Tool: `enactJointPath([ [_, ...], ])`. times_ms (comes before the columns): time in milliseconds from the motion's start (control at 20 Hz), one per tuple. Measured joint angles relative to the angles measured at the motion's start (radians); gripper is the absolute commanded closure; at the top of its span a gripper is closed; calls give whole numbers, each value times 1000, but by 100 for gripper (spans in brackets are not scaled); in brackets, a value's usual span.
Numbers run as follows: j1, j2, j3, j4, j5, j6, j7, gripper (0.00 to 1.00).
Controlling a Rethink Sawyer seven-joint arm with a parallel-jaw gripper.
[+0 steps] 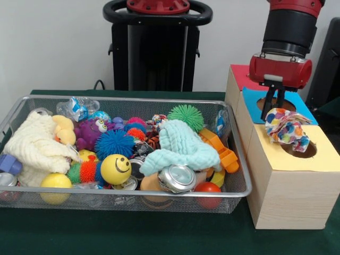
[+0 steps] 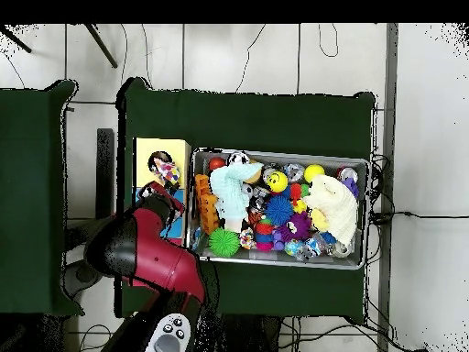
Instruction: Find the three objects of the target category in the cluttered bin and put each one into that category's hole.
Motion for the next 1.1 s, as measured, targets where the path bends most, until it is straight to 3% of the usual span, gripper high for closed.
enactJointPath([
  [1100, 1, -6, 42, -17, 0, 0, 0, 100],
])
